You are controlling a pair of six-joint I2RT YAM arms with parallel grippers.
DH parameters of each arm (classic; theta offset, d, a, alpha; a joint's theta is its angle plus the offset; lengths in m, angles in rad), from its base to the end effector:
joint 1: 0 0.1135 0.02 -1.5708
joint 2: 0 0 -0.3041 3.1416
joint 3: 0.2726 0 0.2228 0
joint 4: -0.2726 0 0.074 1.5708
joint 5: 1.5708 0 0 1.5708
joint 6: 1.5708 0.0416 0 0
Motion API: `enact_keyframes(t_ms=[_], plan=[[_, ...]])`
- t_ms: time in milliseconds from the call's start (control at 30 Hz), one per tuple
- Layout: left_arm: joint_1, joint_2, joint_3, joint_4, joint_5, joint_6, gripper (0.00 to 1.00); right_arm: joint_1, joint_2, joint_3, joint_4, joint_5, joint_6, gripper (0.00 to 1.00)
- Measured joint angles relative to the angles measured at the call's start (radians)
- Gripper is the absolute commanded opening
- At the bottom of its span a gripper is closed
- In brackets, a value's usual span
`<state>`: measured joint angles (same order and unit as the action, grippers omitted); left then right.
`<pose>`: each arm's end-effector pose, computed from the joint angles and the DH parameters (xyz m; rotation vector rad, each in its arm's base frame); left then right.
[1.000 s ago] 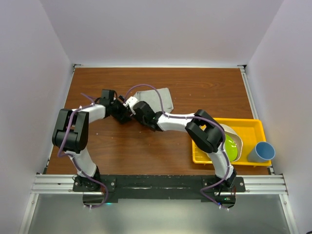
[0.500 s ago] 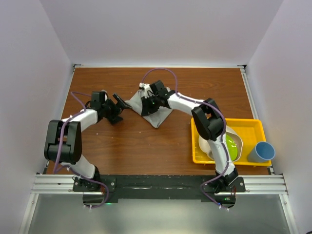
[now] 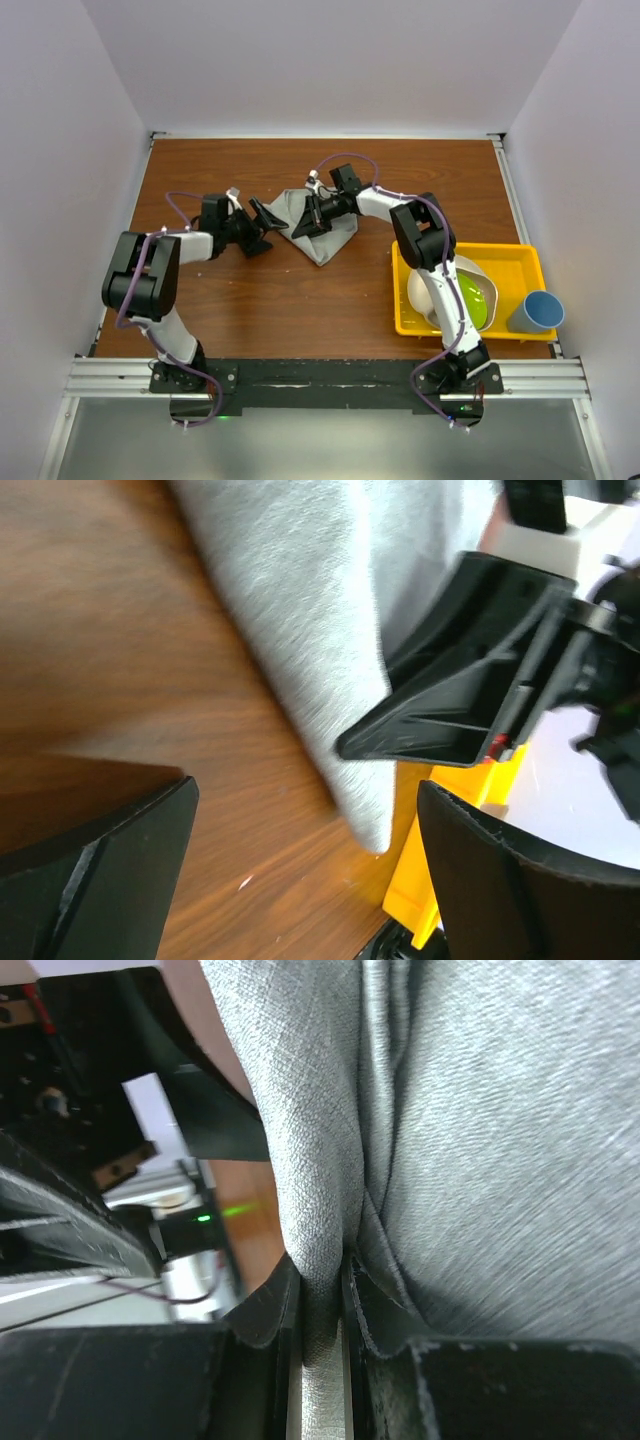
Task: Fold the napkin, place the utensils inside, and roll it up
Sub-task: Roll the napkin with the utensil
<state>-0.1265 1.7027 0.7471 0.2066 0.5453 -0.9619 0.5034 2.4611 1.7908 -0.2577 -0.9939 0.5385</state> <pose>0.3078 -0.0609 0.1997 -0.7258 2.3761 -1.1463 0.4384 0.2813 0.1411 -0.4228 2.6021 1.6502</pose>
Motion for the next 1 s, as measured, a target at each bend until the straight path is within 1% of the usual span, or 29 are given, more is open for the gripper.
enact_keyframes(t_ms=[67,200,500,700,1000], plan=[[-0.017,0.039,0.016,0.059,0.008,-0.030,0.91,-0.007,0.021,0.000,0.040,-0.055,0.069,0.00],[-0.036,0.103,0.039,0.148,0.024,-0.093,0.90,-0.012,0.029,-0.029,0.135,-0.098,0.202,0.00],[-0.045,0.127,0.048,0.183,0.003,-0.157,0.90,-0.028,0.047,-0.071,0.290,-0.156,0.383,0.00],[-0.045,0.156,0.048,0.241,0.009,-0.200,0.89,-0.040,0.054,-0.092,0.391,-0.180,0.456,0.00],[-0.052,0.241,0.113,0.299,0.039,-0.224,0.84,-0.050,0.085,-0.056,0.424,-0.204,0.473,0.00]])
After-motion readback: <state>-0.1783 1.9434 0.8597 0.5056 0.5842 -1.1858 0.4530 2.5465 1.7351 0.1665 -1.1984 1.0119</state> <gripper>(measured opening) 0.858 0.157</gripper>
